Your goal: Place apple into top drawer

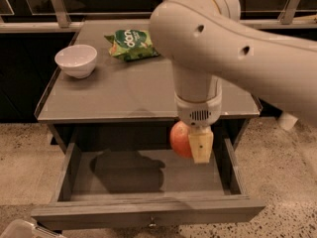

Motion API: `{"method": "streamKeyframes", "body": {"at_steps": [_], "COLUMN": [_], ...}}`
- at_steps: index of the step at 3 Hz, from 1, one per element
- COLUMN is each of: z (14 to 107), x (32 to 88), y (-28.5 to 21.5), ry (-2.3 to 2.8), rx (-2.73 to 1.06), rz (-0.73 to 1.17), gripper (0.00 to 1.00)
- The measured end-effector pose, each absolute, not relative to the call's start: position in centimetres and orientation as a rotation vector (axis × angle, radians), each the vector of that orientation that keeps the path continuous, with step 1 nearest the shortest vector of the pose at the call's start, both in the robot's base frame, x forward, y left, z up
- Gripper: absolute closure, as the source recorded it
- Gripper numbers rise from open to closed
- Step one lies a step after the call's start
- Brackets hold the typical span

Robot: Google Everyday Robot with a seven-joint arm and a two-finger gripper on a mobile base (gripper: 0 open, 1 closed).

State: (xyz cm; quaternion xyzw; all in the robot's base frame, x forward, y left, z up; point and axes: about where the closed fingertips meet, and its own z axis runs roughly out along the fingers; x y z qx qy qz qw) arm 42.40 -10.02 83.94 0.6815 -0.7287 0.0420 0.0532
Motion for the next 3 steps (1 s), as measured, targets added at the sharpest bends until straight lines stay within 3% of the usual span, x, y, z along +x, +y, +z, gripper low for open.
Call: {"method": "streamKeyframes", "body": {"at_steps": [1, 2, 3], "z": [81.8, 77.5, 74.2], "x": [37.7, 37.4, 40.9], "y": [-11.6, -15.1, -19.5], "ry": [-2.263, -2.370, -2.507], "rx": [1.967, 1.824, 1.698], "rz": [0.131, 0.206, 0.328], "gripper": [1.00, 1.00, 1.00]}}
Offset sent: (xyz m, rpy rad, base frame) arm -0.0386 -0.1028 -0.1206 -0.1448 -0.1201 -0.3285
